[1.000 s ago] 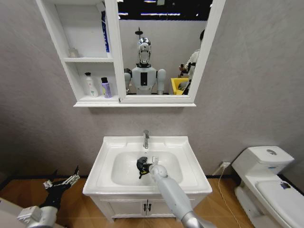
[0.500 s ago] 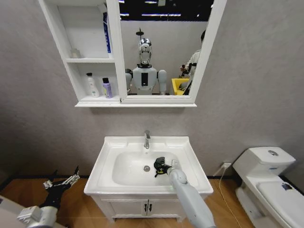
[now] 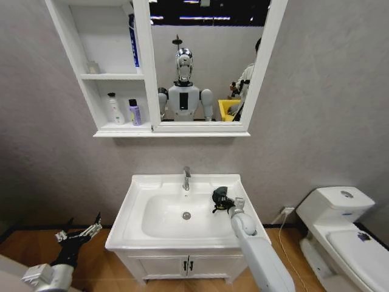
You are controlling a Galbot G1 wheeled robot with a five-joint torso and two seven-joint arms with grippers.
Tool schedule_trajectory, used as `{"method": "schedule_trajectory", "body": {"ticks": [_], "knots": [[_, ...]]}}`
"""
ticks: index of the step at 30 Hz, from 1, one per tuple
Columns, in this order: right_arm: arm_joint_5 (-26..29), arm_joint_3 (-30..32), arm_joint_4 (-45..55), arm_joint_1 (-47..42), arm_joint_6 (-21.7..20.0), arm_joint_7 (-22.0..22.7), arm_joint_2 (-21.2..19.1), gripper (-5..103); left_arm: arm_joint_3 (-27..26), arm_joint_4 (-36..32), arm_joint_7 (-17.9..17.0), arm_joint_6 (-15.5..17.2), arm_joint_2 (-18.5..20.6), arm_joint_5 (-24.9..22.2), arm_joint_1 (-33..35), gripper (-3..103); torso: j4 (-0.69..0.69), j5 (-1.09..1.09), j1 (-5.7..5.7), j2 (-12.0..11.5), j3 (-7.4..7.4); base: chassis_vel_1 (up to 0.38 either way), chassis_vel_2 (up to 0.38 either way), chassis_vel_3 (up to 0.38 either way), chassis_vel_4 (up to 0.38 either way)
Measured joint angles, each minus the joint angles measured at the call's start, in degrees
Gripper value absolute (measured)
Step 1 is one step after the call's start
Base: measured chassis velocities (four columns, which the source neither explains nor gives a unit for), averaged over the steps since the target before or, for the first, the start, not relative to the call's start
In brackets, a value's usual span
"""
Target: Move facial cleanser and shampoo from washbasin to cabinet, then wipe washbasin with towel.
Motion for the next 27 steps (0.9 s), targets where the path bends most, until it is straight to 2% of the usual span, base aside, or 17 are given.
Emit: {"method": "schedule_trajectory", "body": {"ticks": [7, 9, 12, 14, 15, 16, 18, 19, 22, 24, 25, 26, 27], "knots": [[-3.2, 2.8, -5.8, 3.7, 3.0, -3.2, -2.1, 5, 0.0, 0.0, 0.0, 0.0, 0.0, 0.0, 0.0, 100, 0.00, 0.02, 0.00, 0.0, 0.00, 0.000, 0.000, 0.000, 0.000], [0.1, 3.4, -8.2, 5.0, 2.8, -6.1, -3.0, 5, 0.0, 0.0, 0.0, 0.0, 0.0, 0.0, 0.0, 100, 0.00, 0.02, 0.01, 0.0, 0.00, 0.000, 0.000, 0.000, 0.000], [2.8, 3.4, -8.5, 5.1, 2.4, -7.7, -3.4, 3, 0.0, 0.0, 0.0, 0.0, 0.0, 0.0, 0.0, 100, 0.00, 0.02, 0.01, 0.0, 0.00, 0.000, 0.000, 0.000, 0.000], [4.6, 3.7, -8.5, 5.2, 1.0, -8.7, -3.7, 14, 0.0, 0.0, 0.0, 0.0, 0.0, 0.0, 0.0, 100, 0.01, 0.01, 0.00, 0.0, 0.00, 0.000, 0.000, 0.000, 0.000], [4.3, 3.7, -8.5, 5.3, 0.5, -7.4, -3.5, 19, 0.0, 0.0, 0.0, 0.0, 0.0, 0.0, 0.0, 100, 0.01, 0.01, 0.00, 0.0, 0.00, 0.000, 0.000, 0.000, 0.000], [4.3, 3.7, -8.5, 5.3, 0.5, -7.4, -3.5, 19, 0.0, 0.0, 0.0, 0.0, 0.0, 0.0, 0.0, 100, 0.01, 0.01, 0.00, 0.0, 0.00, 0.000, 0.000, 0.000, 0.000], [2.8, 3.7, -8.3, 5.0, -1.2, -4.3, -3.2, 30, 0.0, 0.0, 0.0, 0.0, 0.0, 0.0, 0.0, 100, 0.02, 0.01, -0.01, 0.0, -0.01, 0.000, 0.000, 0.000, 0.000], [2.8, 3.7, -8.3, 5.0, -1.2, -4.3, -3.2, 30, 0.0, 0.0, 0.0, 0.0, 0.0, 0.0, 0.0, 100, 0.02, 0.01, -0.01, 0.0, -0.01, 0.000, 0.000, 0.000, 0.000], [-1.2, 4.1, -8.6, 4.7, -1.4, -2.6, -3.1, 47, 0.0, 0.0, 0.0, 0.0, 0.0, 0.0, 0.0, 100, 0.01, 0.01, 0.00, 0.0, -0.01, 0.000, 0.000, 0.000, 0.000], [-1.5, 4.2, -8.7, 4.7, -1.4, -2.5, -3.1, 47, 0.0, 0.0, 0.0, 0.0, 0.0, 0.0, 0.0, 100, 0.01, 0.01, 0.00, 0.0, -0.01, 0.000, 0.000, 0.000, 0.000], [-1.5, 4.4, -8.9, 4.7, -1.1, -2.6, -3.4, 57, 0.0, 0.0, 0.0, 0.0, 0.0, 0.0, 0.0, 100, 0.02, 0.01, 0.00, 0.0, -0.01, 0.000, 0.000, 0.000, 0.000], [-1.5, 4.4, -8.9, 4.7, -1.1, -2.6, -3.4, 57, 0.0, 0.0, 0.0, 0.0, 0.0, 0.0, 0.0, 100, 0.02, 0.01, 0.00, 0.0, -0.01, 0.000, 0.000, 0.000, 0.000], [-1.2, 4.4, -8.9, 4.7, -0.7, -3.1, -3.7, 62, 0.0, 0.0, 0.0, 0.0, 0.0, 0.0, 0.0, 100, 0.02, 0.01, 0.00, 0.0, -0.01, 0.000, 0.000, 0.000, 0.000]]}}
